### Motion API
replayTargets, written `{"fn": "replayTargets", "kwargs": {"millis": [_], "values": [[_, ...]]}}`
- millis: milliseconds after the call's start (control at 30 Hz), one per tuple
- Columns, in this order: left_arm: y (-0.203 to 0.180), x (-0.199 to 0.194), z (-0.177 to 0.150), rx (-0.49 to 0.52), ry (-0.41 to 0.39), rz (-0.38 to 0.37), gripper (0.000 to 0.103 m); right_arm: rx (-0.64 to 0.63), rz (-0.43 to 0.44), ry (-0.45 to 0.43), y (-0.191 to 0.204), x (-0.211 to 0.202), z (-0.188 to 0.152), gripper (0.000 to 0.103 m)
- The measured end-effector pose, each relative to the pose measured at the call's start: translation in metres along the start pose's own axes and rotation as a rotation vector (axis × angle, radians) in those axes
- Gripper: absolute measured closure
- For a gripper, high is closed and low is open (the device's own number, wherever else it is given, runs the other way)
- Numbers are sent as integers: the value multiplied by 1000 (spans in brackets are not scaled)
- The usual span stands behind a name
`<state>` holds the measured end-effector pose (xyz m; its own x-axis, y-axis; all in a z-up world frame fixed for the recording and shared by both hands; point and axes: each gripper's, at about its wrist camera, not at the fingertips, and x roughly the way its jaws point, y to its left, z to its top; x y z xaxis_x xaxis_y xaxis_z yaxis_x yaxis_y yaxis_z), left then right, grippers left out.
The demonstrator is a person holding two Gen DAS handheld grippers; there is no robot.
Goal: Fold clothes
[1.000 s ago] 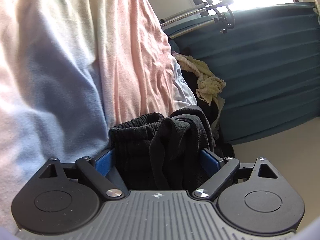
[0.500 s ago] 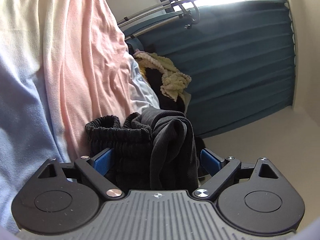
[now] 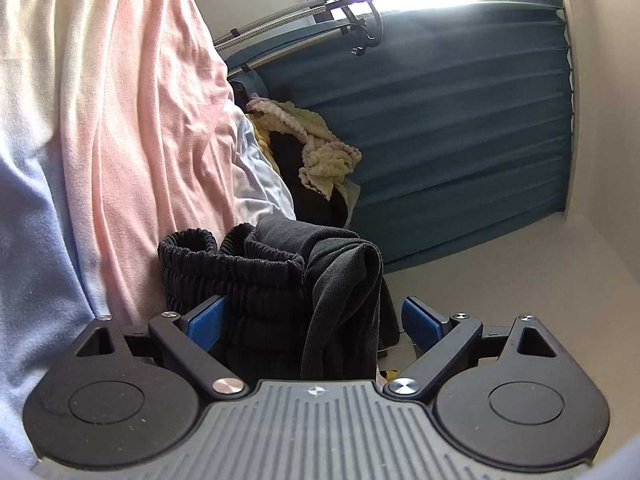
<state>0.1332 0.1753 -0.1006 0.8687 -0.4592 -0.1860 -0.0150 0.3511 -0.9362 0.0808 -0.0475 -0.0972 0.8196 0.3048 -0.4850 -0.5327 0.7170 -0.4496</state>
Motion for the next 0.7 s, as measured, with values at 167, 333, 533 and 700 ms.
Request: {"fn": "replayTargets", "kwargs": {"millis": [167, 333, 533, 700], "values": [[-6, -18, -7, -88, 20, -135, 6, 211, 37, -45, -33, -8, -3, 67], [-29, -30, -21, 82, -5, -4, 2, 333, 46, -63, -46, -13, 0, 73], [-37, -8, -36, 158, 53, 54, 0, 390, 51, -65, -50, -9, 2, 74], [-24, 13, -42, 122, 113, 118, 0, 394, 51, -67, -48, -11, 0, 74]]}}
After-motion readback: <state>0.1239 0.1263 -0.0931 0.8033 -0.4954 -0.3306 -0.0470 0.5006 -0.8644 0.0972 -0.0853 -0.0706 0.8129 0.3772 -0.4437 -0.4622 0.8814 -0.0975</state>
